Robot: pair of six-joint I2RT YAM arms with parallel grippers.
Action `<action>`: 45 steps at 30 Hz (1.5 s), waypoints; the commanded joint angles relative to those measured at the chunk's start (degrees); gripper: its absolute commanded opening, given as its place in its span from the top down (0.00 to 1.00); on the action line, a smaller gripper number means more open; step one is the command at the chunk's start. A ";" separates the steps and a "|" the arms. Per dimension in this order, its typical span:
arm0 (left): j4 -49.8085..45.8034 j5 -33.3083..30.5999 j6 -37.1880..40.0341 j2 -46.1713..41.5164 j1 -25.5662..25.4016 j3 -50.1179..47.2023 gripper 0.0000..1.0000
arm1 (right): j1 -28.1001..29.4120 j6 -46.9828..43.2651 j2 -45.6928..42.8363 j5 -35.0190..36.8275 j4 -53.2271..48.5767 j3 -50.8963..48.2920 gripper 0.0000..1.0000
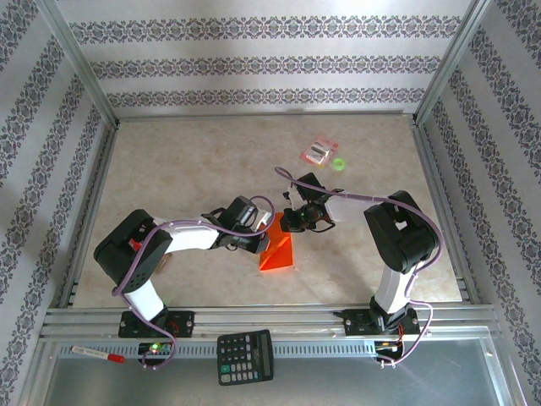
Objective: Fold a paper plane with a square sheet of paper (pick it up from the middle)
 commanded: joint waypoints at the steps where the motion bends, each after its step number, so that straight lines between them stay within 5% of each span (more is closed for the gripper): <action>1: -1.75 0.33 1.08 1.43 0.68 0.72 0.97 | 0.78 -0.68 2.39 1.87 -3.70 -0.09 1.00; 29: -3.04 -1.85 0.76 2.20 0.68 -1.24 0.99 | 0.26 -1.24 0.85 2.04 -5.25 1.43 1.00; 45: -0.93 -1.66 -1.07 2.63 0.61 -3.61 1.00 | -2.70 1.22 -7.90 -2.90 -6.52 2.87 0.85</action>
